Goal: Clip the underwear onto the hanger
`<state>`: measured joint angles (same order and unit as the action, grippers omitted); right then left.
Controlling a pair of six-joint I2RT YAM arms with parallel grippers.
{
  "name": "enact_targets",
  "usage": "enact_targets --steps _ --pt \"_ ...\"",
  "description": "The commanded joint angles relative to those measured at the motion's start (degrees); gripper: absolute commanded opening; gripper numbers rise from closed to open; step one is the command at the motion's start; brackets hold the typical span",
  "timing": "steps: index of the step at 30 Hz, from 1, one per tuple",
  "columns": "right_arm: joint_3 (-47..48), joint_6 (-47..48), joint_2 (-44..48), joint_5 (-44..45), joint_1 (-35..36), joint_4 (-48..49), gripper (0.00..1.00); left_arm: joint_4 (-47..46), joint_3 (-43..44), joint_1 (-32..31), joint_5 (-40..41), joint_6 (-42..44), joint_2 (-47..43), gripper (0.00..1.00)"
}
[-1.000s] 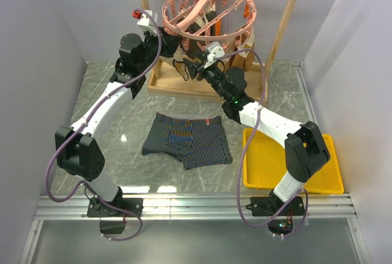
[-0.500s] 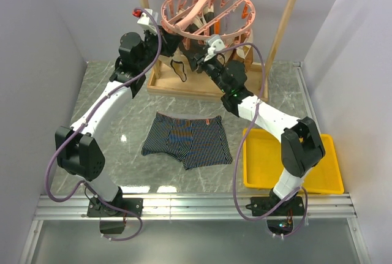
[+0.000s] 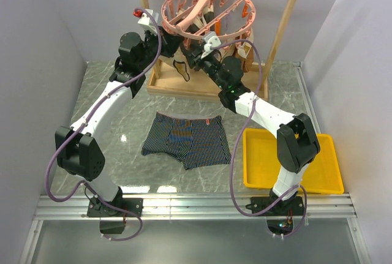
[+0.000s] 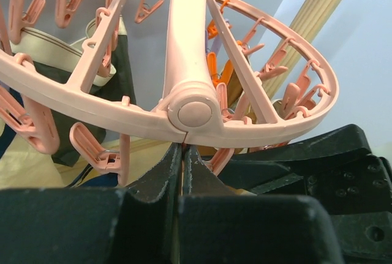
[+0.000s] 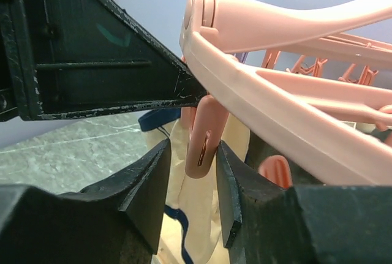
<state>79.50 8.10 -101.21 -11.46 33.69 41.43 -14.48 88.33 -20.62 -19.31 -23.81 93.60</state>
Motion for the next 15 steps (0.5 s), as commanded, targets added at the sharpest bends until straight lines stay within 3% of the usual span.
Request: enact_targets --steps 1,4,6,7,8,10,15 --pt "2.76 -0.71 0.05 0.21 -0.38 0.93 0.43 -0.20 -0.27 -0.30 -2.66 -1.32 -2.02 0.00" --pt "2.59 -0.98 0.22 0.48 -0.38 1.37 0.36 -0.02 -0.53 -0.30 -2.92 -1.41 -2.28 0.00" --pt "2.85 -1.07 0.14 -0.22 -0.56 1.02 0.22 0.24 -0.71 -0.30 -3.54 -1.58 -2.55 0.00" --pt "3.28 -1.07 0.05 -0.40 -0.73 0.59 0.05 0.33 -0.79 -0.21 -3.89 -1.50 -2.63 0.10" --pt "3.55 -1.41 0.13 -0.58 -0.73 0.32 0.00 0.42 -0.88 0.14 -5.55 -1.59 -2.98 0.17" --pt "4.08 -1.94 0.31 -1.54 -1.00 -0.47 0.00 -0.46 -2.02 1.02 -7.31 -2.72 -3.77 0.37" --pt "4.78 -3.97 0.75 -4.44 -2.05 -2.23 0.00 -1.51 -3.78 4.62 -13.54 -5.02 -5.97 0.48"
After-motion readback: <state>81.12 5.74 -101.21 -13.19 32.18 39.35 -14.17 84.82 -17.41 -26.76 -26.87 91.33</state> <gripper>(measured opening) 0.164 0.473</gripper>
